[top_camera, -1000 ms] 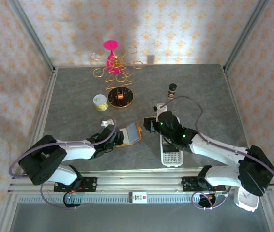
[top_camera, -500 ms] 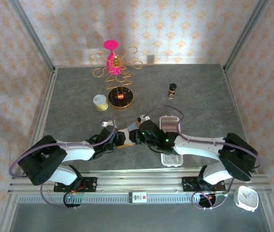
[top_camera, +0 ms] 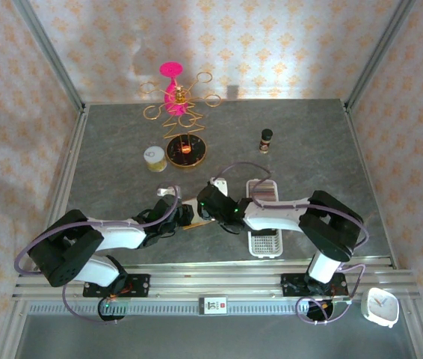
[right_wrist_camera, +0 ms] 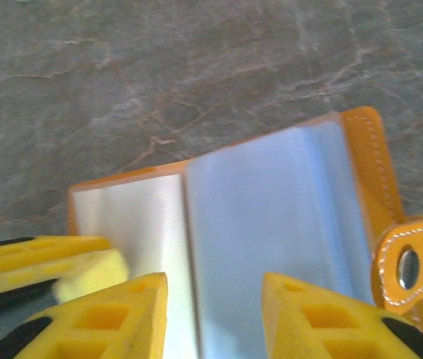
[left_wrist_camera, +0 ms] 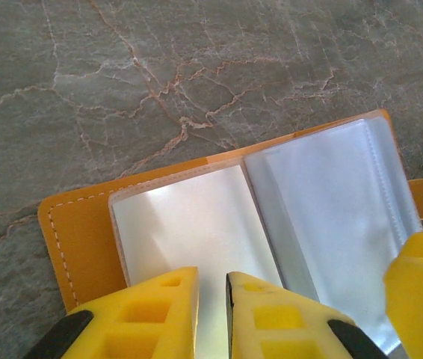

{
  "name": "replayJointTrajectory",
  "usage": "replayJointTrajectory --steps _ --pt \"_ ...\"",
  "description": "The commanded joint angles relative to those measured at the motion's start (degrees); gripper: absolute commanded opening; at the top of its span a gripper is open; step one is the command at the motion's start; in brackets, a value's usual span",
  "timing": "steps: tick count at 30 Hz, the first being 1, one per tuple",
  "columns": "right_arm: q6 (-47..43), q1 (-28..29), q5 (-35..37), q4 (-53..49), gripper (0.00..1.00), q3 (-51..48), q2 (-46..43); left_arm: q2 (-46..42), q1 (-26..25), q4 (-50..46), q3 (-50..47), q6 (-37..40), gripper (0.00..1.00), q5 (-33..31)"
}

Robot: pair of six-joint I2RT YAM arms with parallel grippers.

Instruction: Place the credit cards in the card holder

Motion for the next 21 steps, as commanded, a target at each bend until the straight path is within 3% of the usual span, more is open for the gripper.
replayJointTrajectory --steps 1,14,21 --pt "2.4 0.2 5.1 -3.2 0.38 -0.9 0.8 0.1 0.7 0.2 -1.1 1.3 0.19 -1.4" --pt "4.1 0.2 5.2 -4.0 0.39 -1.3 4.8 0.3 0.7 1.5 -1.5 0.6 0.18 -1.5" --pt "4.9 0.2 -4.1 9.3 0.40 -6.1 2.8 -0.3 0.8 2.7 -2.5 -1.1 0.18 -1.7"
